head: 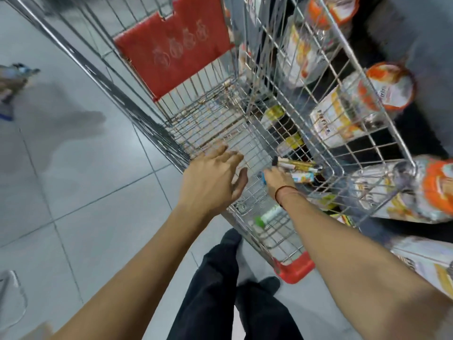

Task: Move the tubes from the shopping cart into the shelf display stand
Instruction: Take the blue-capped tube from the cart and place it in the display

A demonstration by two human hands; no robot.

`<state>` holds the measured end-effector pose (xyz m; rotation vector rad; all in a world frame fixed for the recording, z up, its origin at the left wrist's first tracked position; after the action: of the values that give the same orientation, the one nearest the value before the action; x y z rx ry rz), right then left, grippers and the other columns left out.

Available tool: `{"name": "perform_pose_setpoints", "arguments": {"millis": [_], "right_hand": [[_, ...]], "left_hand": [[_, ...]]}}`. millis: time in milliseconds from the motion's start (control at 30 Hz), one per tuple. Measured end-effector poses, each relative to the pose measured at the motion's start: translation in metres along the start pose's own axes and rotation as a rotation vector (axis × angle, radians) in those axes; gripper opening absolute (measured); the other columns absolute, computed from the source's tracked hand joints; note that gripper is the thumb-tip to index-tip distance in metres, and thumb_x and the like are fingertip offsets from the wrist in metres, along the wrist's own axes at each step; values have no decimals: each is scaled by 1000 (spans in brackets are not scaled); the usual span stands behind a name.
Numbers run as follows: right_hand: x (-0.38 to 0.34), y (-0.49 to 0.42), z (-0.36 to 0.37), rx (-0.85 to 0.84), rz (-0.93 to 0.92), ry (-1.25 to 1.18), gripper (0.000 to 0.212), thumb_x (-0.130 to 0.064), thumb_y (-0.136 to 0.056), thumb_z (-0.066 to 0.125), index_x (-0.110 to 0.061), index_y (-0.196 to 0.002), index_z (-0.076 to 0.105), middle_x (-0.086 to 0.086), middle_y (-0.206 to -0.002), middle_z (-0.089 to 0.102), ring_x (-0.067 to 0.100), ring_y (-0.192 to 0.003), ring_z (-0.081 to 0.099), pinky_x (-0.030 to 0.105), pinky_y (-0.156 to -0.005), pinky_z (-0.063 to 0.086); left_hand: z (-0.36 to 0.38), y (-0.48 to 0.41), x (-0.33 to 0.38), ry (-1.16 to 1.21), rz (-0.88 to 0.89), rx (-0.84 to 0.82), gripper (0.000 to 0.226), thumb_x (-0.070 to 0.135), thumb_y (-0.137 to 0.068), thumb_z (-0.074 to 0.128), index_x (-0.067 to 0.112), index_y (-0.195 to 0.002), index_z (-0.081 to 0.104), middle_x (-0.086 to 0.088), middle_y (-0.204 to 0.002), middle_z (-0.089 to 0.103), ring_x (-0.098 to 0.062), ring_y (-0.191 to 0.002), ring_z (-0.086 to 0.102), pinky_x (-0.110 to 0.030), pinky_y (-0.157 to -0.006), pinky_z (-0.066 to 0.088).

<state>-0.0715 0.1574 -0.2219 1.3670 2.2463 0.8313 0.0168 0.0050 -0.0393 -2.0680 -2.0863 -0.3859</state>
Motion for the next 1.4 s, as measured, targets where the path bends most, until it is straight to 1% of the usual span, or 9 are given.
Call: {"name": "perform_pose_setpoints", "arguments": {"millis": [333,533,700,833,967,1167,1300,1367,1400], "right_hand": [[2,-1,6,86,-105,169,36,-3,-90,49,-9,-126,49,13,-130,54,31,-126,42,43,-99,41],[17,29,-36,257,-5,-121,46,12,-86,42,-5,-129,46,20,-117,62,34,-110,55,44,-84,51],[37,69,-62,378,119,-484,45,2,-89,54,-6,-133,44,22,-119,61,35,-108,59,45,-91,53],[64,114,-87,458,206,-1004,44,-3,-89,59,-2,-132,47,20,-124,57,32,-113,56,40,-97,48],[92,173,-115,570,129,-1208,41,-4,-87,62,1,-126,50,20,-125,57,31,-117,54,30,-95,45],[135,279,-155,864,48,-1204,38,-6,-88,61,-10,-124,51,-1,-109,55,15,-96,55,25,-84,45],[163,351,-171,941,65,-1026,33,-13,-90,56,-26,-120,50,-11,-110,54,-4,-80,56,7,-67,43],[173,386,-176,1003,93,-958,32,-11,-88,57,-25,-116,51,-6,-108,57,0,-76,58,17,-71,46],[178,403,-177,1034,114,-940,32,-9,-87,58,-22,-116,52,-1,-110,58,7,-85,60,24,-79,48]], "left_hand": [[3,2,0,55,-23,97,17,28,-86,57,17,-92,70,1,-94,75,-19,-107,62,-33,-61,54],[-1,2,2,57,-35,94,12,26,-83,59,19,-82,69,0,-86,74,-20,-98,66,-29,-50,50],[-7,3,5,42,-19,77,10,26,-83,60,20,-81,68,1,-84,73,-24,-73,67,-24,-47,39],[-13,4,11,68,-12,57,8,21,-83,64,16,-85,70,-4,-86,73,-29,-72,67,-33,-50,51],[-11,3,32,116,18,27,8,13,-80,67,10,-87,71,-11,-88,74,-32,-75,67,-41,-58,56],[-8,-16,104,181,199,11,15,15,-85,62,14,-99,68,-7,-100,71,-24,-80,66,-35,-64,54],[-15,-35,173,224,357,37,24,9,-82,66,7,-105,66,-13,-110,68,-32,-96,63,-42,-73,56],[-22,-43,207,248,444,85,28,6,-79,67,5,-107,64,-14,-113,66,-33,-99,62,-43,-76,55],[-26,-45,225,261,507,124,28,5,-78,67,5,-106,64,-15,-112,66,-34,-96,63,-42,-76,54]]}}
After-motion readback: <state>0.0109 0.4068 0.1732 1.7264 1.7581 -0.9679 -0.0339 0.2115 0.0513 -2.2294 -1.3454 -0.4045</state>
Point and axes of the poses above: each hand's wrist, its own y-axis away from the middle knuckle, its own z-axis out of the palm, x = y × z, the point moved 2 cm from there along -y, towards the middle knuckle
